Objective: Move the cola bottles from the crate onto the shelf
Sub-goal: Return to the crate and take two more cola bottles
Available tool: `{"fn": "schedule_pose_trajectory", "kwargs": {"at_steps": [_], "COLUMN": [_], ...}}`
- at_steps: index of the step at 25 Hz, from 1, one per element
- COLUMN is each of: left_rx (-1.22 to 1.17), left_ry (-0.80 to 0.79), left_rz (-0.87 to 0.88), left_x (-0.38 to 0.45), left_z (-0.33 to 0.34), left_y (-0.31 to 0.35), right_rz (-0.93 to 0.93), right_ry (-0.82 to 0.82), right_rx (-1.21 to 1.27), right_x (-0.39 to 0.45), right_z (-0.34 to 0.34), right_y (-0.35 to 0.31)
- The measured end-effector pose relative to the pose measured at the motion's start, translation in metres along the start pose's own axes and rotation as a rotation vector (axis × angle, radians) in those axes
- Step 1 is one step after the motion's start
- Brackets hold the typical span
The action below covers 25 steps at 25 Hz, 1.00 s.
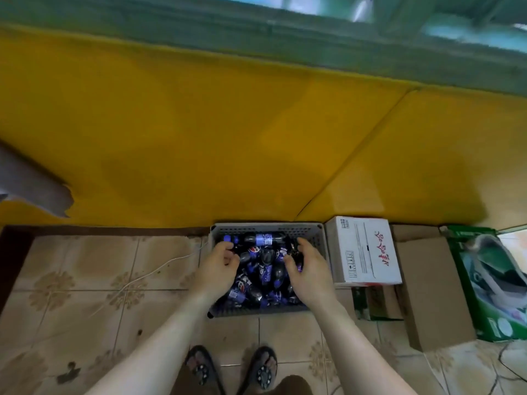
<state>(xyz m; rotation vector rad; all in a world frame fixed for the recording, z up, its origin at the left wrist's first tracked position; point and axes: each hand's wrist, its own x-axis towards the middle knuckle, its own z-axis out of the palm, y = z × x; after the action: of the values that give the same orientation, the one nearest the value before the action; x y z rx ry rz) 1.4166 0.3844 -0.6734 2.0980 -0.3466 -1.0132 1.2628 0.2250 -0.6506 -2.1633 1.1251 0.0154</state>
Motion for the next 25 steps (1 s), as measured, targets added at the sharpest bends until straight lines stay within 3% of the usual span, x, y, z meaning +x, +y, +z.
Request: {"fn": "schedule_pose_trajectory", "kwargs": {"at_steps": [10,15,21,25], "left_rx": [0.099,0.214,0.425,0.308], "left_ry": [0.035,0.029,0.021,-0.127], "left_rz": [-0.045,-0.008,0.124,0.153], "left_x": [0.176,0.258,0.293,0.292], "left_z": [0.104,0.160,0.210,0.239], "left_y": [-0.149,-0.229,-0.276,-0.274], "right_rz": [-0.145,-0.267,-0.237,-0.267], "right_ry": [-0.040,0.015,0.010,0.020], "right_rx": [-0.194,-0.311,-0.426,-0.428], "right_x": [0.129,0.198,0.237,0.247], "right_z": [0.176,0.264,0.312,0.318], "right_y": [0.139,0.205,0.248,0.252]}}
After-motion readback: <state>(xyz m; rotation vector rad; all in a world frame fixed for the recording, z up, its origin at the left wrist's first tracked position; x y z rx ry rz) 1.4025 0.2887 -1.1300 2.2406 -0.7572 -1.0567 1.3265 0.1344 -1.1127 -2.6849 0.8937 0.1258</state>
